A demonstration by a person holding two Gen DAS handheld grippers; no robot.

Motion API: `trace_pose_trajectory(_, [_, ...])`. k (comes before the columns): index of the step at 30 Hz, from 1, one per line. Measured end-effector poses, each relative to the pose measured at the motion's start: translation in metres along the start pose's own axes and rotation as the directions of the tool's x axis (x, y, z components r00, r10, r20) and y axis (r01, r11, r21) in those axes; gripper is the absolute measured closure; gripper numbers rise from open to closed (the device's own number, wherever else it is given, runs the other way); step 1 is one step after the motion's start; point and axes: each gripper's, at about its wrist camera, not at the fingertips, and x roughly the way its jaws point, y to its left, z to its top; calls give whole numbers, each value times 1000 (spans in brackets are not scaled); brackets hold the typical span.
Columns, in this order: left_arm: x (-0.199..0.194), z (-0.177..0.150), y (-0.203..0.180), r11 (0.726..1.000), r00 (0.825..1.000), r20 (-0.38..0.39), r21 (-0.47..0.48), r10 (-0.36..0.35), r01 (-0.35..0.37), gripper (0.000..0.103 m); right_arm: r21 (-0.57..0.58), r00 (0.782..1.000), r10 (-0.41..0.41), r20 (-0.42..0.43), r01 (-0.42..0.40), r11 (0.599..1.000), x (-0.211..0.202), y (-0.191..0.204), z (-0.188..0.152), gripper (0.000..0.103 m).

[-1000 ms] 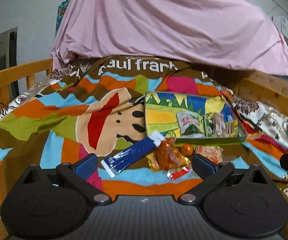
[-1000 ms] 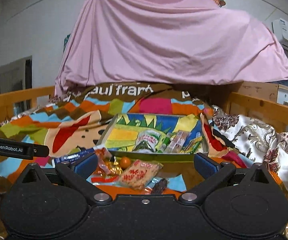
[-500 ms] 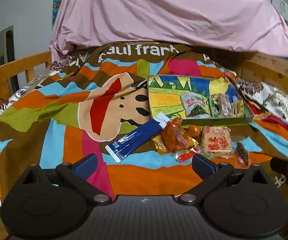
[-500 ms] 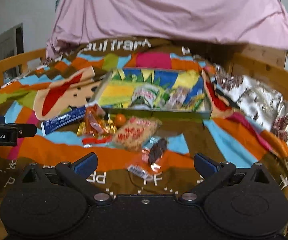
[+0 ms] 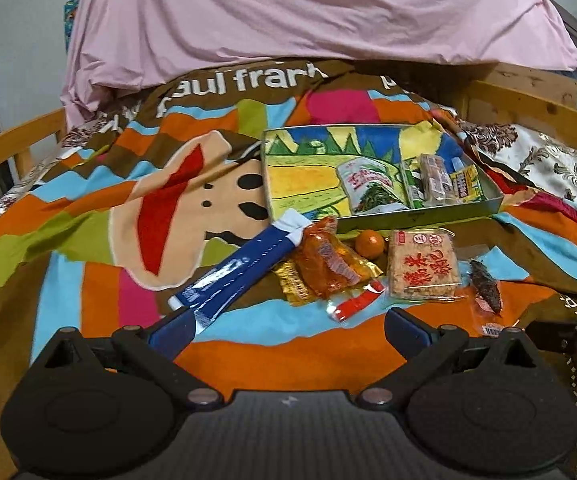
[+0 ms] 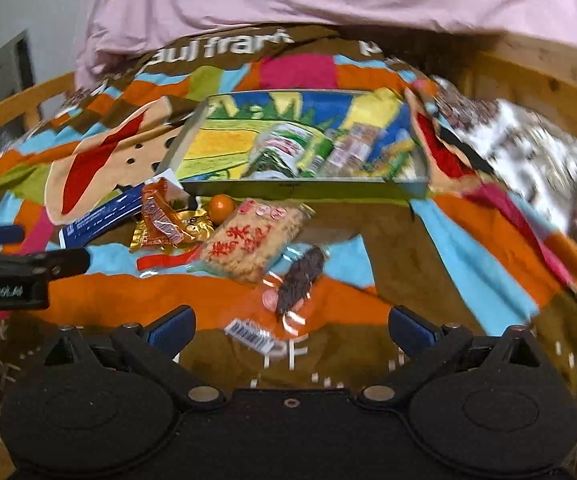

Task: Organize snacks
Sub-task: 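Move both tools down toward the loose snacks beside the tray, then grasp the rice-cake pack with the left tool while the right tool grasps the dark jerky pack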

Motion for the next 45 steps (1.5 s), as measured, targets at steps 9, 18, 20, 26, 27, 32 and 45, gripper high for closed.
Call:
trace_pose_trajectory(9, [33,19,-14,995,995,-22,-14,-94,94,0,-177,999,40,29,-34,984,35,1,4,1])
trace_pose_trajectory(18, [77,41,-47,963,962,-47,1,-270,270,1,-118,999,22,-44,-27,993,68,7,1,14])
trace_pose_trajectory(20, [89,43,-57,952,949,-75,15,-305,307,1,-100,998,14,-59,-20,995,74,8,-2,14])
trace_pose_trajectory(26, [123,47,-74,932,923,-150,14,-355,361,1,-51,999,6,-50,-9,999,77,3,-1,24])
trace_pose_trajectory(27, [127,47,-75,931,921,-155,7,-359,364,1,-48,999,3,-49,-5,999,77,2,-1,27])
trace_pose_trajectory(32, [143,49,-74,920,903,-180,-29,-389,391,7,-91,998,-18,-56,13,996,75,6,0,39])
trace_pose_trajectory(45, [165,50,-85,928,893,-262,-32,-367,372,23,-76,998,-54,-34,51,996,85,-6,4,28])
